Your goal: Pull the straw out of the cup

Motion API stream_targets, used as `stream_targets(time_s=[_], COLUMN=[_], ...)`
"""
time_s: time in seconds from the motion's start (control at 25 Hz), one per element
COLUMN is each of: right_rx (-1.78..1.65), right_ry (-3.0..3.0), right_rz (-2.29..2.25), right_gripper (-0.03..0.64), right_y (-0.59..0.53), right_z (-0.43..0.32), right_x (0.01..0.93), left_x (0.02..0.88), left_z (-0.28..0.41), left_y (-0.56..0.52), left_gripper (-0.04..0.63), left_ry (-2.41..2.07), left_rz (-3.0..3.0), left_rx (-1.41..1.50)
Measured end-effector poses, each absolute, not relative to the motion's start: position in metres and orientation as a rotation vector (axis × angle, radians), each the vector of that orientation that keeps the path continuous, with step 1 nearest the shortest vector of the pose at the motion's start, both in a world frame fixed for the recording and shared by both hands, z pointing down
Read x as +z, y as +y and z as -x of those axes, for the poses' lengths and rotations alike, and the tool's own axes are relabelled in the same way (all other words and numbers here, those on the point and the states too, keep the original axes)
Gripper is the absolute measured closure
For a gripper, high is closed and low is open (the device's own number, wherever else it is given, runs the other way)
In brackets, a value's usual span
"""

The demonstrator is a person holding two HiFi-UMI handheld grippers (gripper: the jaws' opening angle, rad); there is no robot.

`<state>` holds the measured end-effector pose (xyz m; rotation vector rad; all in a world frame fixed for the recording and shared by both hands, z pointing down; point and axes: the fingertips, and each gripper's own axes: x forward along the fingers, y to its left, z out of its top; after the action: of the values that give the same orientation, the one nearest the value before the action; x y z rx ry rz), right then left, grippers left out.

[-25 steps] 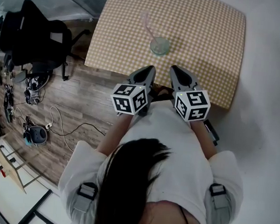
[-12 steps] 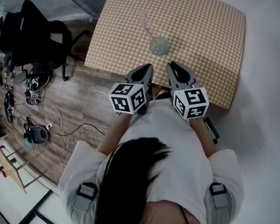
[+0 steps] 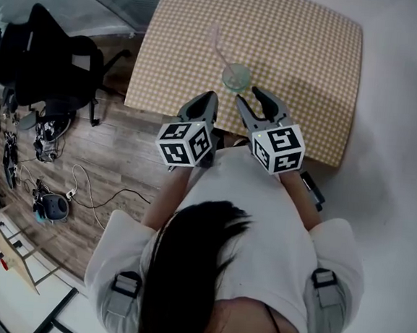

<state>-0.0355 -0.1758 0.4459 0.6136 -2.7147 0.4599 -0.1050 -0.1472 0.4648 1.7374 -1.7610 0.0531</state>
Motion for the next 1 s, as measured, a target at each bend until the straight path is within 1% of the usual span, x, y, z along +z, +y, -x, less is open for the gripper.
stream_targets(time_s=[0.32,0.64,1.0], right_rx=[0.345,0.409,0.356], right_ry=[-2.771,-2.773,-2.725], right_rz=[-0.522,-0.626,-0.642], right_gripper=[0.456,0.422,0.419], right_y=[-0.172,-0.195,-0.206], right_z=[0.059,0.064,0.078], right_x=[0.433,0.428,0.431], left_x=[0.467,0.470,0.474], left_z=[0.118,0.126,0.138], left_y=[-0.155,-0.156,-0.151], left_gripper=[0.586,0.588,0.586], left_ry=[-1.747,-1.736,-1.736], left_rz=[-1.734,-1.731,-1.705], left_rx=[0.051,0.063,0.037])
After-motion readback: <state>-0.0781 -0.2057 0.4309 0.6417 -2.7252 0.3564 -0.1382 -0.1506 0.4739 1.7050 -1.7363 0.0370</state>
